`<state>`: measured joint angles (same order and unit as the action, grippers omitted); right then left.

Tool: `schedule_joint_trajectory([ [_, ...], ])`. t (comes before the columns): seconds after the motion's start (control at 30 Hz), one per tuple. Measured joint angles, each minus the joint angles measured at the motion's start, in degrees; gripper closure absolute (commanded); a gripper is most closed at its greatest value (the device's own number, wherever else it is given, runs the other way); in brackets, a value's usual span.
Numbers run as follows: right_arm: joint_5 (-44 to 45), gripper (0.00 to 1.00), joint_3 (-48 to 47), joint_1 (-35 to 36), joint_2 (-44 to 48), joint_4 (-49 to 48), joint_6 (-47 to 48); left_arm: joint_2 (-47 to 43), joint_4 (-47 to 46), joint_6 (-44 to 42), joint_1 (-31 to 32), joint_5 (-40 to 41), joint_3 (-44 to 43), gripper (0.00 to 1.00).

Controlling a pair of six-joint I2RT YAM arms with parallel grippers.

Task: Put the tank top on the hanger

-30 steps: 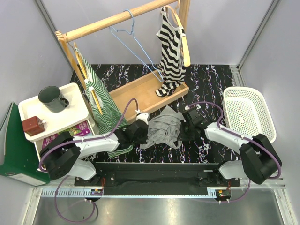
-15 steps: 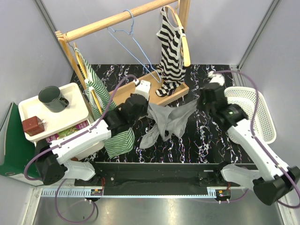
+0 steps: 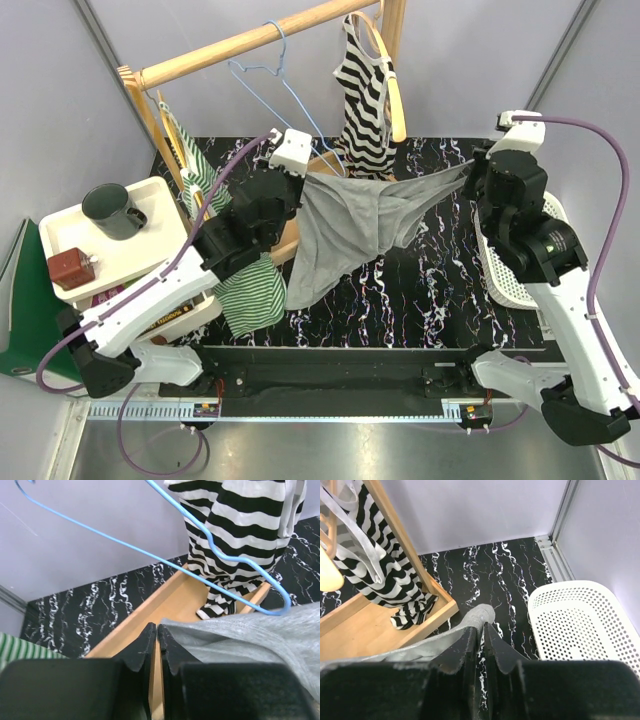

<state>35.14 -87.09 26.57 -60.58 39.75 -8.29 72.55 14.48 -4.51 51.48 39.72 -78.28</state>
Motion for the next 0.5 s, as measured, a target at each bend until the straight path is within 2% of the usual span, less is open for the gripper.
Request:
schedule_joint_trajectory([
  [0.1,-0.3,0.83,2.3,-0.1,0.9,-0.3,-0.2,-1.5,-0.9,-1.4,-0.2,-0.5,0.9,0.87],
  [0.13,-1.0,0.83,4.3,-0.1,1.5,-0.8,-1.0,-2.0,-1.2,-1.3,-0.2,-1.0,1.7,0.82],
  [0.2,-3.1,0.84,9.7,-0.1,2.8,-1.0,-3.2,-2.2,-1.8,0.2,-0.4,-3.5,4.0,0.65],
  [0.23,-4.5,0.90,12.8,-0.2,2.9,-1.3,-4.7,-1.8,-2.1,0.7,-0.4,-4.7,5.1,0.41],
  [0.3,-8.4,0.96,19.8,-0.3,2.2,-1.9,-8.0,0.3,-2.6,4.1,-0.3,-7.3,8.4,0.18],
  [0.37,-12.7,0.98,26.7,-0.3,-0.9,-3.1,-11.6,3.0,-3.0,6.8,0.3,-8.7,11.5,0.12],
  [0.5,-21.4,0.98,38.7,-0.3,-9.2,-5.6,-17.5,6.9,-1.6,12.2,3.8,-9.0,19.0,0.13],
])
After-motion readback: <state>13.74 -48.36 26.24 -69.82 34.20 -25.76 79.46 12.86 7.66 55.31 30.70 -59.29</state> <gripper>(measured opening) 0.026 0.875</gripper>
